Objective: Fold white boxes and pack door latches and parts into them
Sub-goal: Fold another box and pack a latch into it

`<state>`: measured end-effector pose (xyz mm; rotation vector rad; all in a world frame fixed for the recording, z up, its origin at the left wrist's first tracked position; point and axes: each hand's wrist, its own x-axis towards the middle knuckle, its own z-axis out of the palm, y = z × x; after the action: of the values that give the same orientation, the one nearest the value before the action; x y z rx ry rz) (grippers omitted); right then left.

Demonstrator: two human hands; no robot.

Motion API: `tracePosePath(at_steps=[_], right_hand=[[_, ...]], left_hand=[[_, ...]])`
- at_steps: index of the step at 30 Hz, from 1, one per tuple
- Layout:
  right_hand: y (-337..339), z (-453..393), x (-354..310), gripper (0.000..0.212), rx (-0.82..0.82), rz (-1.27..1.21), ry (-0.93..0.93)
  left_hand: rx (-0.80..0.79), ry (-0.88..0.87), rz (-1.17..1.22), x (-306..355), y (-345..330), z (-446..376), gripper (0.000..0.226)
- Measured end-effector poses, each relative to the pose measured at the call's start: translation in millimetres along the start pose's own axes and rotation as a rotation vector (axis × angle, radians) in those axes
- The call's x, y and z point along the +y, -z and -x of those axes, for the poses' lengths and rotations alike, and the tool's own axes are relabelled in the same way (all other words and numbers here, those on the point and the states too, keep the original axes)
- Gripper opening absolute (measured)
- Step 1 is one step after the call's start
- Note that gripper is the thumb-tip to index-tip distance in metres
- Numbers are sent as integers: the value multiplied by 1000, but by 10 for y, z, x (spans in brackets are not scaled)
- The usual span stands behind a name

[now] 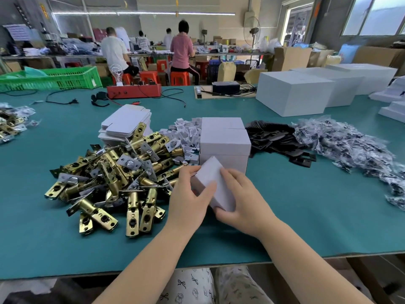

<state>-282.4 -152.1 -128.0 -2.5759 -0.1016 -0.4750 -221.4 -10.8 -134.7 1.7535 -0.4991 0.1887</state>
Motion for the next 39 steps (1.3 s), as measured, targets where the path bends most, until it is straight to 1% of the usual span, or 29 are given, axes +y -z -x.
tracePosePath(at_steps=[2, 3, 6, 10, 12, 13, 14, 15, 16, 17, 19, 21, 23, 24, 26, 30, 32, 33, 34, 36, 37, 38, 39], right_hand=[[44, 6, 44, 83, -44, -52, 10], [57, 9, 65, 80, -50, -50, 17], [88, 5, 119, 70, -81, -64, -13], [136, 32, 212, 55, -176, -113, -84], [147, 65, 257, 54, -140, -143, -118], [147, 74, 279, 60, -95, -161, -156], [142, 81, 303, 69, -50, -178, -209], [130, 87, 325, 82, -23, -203, -276], [119, 89, 333, 93, -22, -248, -345], [106, 79, 327, 100, -42, -315, -411], [77, 22, 286, 104, -83, -504, -500], [50, -53, 228, 100, -77, -739, -569], [31, -121, 199, 84, 3, -983, -632], [18, -142, 200, 75, 45, -1078, -633], [6, -175, 194, 62, 97, -1180, -574], [7, -195, 205, 55, 111, -1212, -516], [-6, -237, 259, 43, 114, -1207, -528], [-12, -258, 289, 43, 116, -1206, -550], [-2, -284, 305, 47, 104, -1197, -570], [21, -337, 305, 68, 67, -1169, -600], [26, -366, 313, 73, 66, -1156, -598], [29, -400, 321, 71, 79, -1143, -587], [37, -432, 320, 64, 95, -1144, -578]], left_hand=[[37, -77, -161, -27, 40, -6, 25], [39, -69, -190, -40, 54, -16, 24], [-21, 61, -209, -83, 66, -47, 22], [-111, 193, -309, -135, 67, -54, 21], [-143, 217, -331, -148, 42, -49, 19], [-136, 229, -309, -144, 30, -55, 17], [-124, 242, -271, -138, 18, -62, 22], [-116, 265, -218, -134, 1, -69, 37], [-120, 307, -144, -118, -13, -78, 52], [-145, 357, -57, -93, -27, -89, 63], [-231, 435, 88, -54, -65, -116, 73], [-275, 474, 153, -37, -102, -138, 79], [-281, 496, 201, -36, -118, -168, 81], [-287, 507, 225, -38, -111, -180, 82], [-308, 515, 278, -40, -81, -200, 86], [-367, 507, 312, -76, -65, -238, 97], [-379, 481, 325, -90, -75, -285, 93], [-380, 472, 326, -91, -81, -310, 91], [-379, 466, 328, -93, -86, -330, 91], [-381, 456, 340, -98, -99, -361, 91], [-382, 454, 345, -96, -110, -373, 91], [-381, 455, 345, -91, -124, -387, 91], [-378, 455, 337, -84, -141, -402, 91]])
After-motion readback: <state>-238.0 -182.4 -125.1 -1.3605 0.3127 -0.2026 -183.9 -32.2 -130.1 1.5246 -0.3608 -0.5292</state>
